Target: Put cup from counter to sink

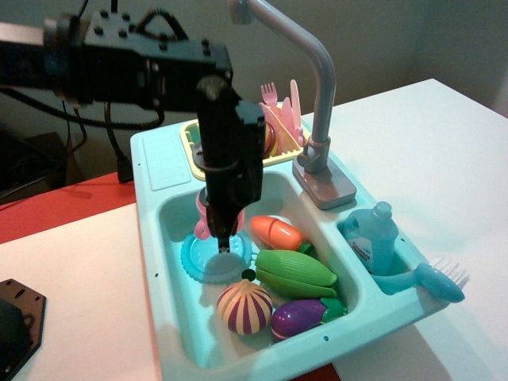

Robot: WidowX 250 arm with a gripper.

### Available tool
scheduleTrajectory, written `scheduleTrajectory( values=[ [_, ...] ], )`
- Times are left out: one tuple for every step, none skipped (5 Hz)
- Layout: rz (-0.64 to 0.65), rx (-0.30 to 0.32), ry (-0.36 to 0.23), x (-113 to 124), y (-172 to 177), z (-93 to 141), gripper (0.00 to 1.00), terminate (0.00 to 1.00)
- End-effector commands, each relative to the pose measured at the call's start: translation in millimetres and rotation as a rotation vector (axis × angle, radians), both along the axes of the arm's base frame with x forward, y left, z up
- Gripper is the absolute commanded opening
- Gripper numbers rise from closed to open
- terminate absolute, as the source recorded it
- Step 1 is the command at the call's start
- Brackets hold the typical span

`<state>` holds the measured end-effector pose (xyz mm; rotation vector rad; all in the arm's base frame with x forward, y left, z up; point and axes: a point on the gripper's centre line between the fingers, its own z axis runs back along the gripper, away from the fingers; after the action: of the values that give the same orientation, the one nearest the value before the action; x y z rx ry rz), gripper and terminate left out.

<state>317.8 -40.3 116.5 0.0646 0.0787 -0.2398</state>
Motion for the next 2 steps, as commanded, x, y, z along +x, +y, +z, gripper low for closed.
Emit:
scheduleTrajectory(
  values=[
    [0.005,0.017,-0.022,-2.7,-1.0,-12.6,0.0,0.0],
    [0.011,0.005,-0.004,-7.2,-5.4,-20.3,0.0,0.0]
  ],
)
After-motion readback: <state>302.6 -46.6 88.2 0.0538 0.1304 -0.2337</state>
